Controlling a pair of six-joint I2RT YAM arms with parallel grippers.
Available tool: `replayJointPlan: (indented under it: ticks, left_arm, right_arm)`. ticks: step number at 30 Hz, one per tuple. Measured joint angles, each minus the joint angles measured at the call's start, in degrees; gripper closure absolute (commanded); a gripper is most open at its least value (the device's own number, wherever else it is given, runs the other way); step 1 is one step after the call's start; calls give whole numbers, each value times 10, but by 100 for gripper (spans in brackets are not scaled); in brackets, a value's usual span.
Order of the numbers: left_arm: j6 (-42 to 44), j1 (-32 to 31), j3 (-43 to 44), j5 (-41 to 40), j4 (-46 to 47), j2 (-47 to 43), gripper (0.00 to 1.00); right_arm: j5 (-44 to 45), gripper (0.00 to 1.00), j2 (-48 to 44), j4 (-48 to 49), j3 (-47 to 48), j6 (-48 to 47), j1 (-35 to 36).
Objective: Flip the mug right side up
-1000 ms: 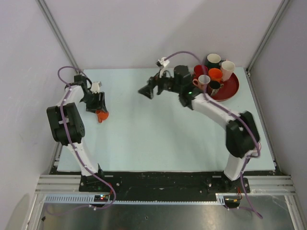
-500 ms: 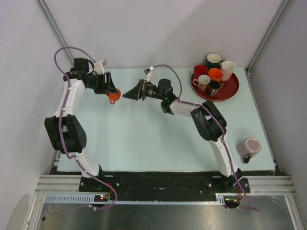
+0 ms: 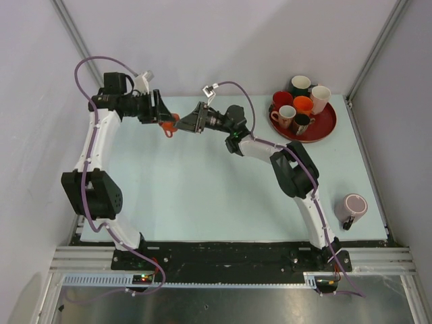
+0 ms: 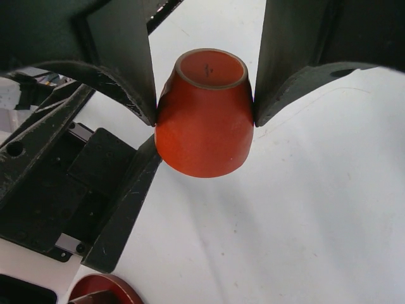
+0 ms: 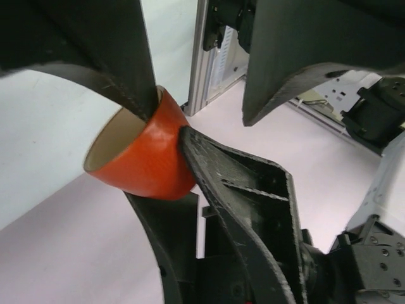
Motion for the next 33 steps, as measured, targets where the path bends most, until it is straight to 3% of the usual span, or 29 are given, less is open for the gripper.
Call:
replayJointPlan:
  ticks: [5,8,10,12,13,14,16,19,23,29,33]
  left_arm:
    - [-13,-7,11,21,-4,0,100]
    - [-21,-9,24,38,-7,0,100]
    - [-26,-9,29,49,-9,0,99]
    - [-30,-9,29,57,-8,0,70]
    - [-30,-9,29,58,-8,0,40]
    - [-30,-10,29,58,-9,1,20]
    - [-30,-14,28,52,-14,2,5]
    - [-23,-18,28,19,-9,2,1]
    - [-14,-11,29,-38,-6,2,0]
    - [9,11,29,-118,-4,0,0]
    - [27,16,17,-147,0,-9,0]
  right_arm:
    - [-14,69,2,23,3,6,-2]
    - [-17,93,2,34,5,2,-2]
    - [-18,98,2,45,5,-1,-4]
    - [-23,100,0,55,1,-11,-6]
    - [-23,100,-2,55,-2,-15,-6]
    - [-21,100,-8,50,-11,-24,-8]
    - [-16,100,-41,19,-47,-63,-13]
    - [-20,100,-112,-106,-99,-169,-26]
    - [-2,100,-209,-363,-105,-384,-66]
    - [94,100,-295,-801,13,-721,-155]
    - [217,100,-309,-993,92,-863,-223]
